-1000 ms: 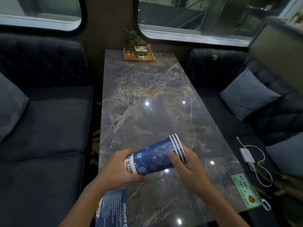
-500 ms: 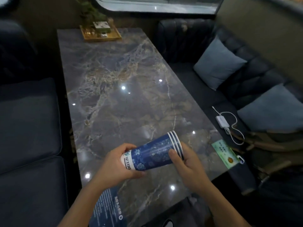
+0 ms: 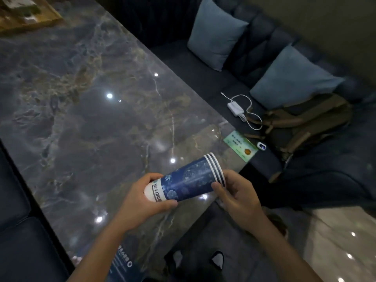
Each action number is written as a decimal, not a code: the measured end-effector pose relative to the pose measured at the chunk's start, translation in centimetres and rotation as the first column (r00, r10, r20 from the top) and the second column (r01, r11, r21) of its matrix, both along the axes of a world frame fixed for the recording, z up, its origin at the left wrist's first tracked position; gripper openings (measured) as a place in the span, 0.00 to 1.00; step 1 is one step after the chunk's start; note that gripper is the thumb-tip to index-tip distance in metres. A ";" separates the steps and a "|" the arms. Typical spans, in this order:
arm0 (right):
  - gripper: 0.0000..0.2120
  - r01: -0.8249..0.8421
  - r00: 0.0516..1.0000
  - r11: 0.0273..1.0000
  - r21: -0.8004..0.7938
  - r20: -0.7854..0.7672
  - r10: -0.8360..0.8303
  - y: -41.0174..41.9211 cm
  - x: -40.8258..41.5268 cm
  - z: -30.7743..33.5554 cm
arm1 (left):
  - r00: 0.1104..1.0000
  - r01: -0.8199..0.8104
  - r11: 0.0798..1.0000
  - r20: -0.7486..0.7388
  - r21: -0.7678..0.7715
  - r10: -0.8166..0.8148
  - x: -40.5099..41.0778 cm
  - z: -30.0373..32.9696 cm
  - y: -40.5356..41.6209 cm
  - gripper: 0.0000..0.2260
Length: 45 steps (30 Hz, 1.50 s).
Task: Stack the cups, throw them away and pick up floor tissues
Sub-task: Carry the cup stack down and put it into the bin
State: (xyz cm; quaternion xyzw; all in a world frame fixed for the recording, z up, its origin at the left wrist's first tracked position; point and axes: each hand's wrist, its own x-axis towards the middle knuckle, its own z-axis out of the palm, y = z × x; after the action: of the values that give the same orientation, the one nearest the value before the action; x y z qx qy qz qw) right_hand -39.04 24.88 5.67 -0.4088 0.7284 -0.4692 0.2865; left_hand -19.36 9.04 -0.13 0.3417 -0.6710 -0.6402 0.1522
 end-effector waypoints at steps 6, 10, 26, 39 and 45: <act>0.08 0.196 0.981 0.981 0.000 -0.001 -0.196 7.6 -4.5 -0.1 | 0.995 -0.048 0.995 -0.085 0.092 0.056 -5.5 0.8 4.1 0.20; 0.12 0.326 0.944 0.944 -0.049 0.076 -0.322 14.7 -8.2 0.7 | 0.988 -0.063 0.973 -0.124 0.222 0.092 -10.8 1.4 9.2 0.17; 0.16 0.673 0.740 0.740 -0.016 0.046 -0.671 39.3 -18.0 -1.9 | 0.984 0.161 0.974 0.049 0.157 -0.170 -27.7 2.8 30.2 0.09; 0.12 0.708 0.677 0.646 0.285 -0.013 -0.736 44.0 -22.7 -7.5 | 0.912 0.227 0.956 0.304 0.183 -0.275 -37.0 -2.5 34.3 0.04; 0.13 0.641 0.695 0.601 0.478 -0.029 -0.718 44.5 -25.7 -10.0 | 0.817 0.350 0.906 0.395 0.240 -0.420 -41.3 -7.0 34.8 0.04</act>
State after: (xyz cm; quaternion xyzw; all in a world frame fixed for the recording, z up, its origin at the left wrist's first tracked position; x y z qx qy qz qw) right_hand -64.74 69.35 -4.34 0.0195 0.8900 -0.3921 0.2321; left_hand -60.62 43.87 -7.10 0.3445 -0.6908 -0.6145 -0.1627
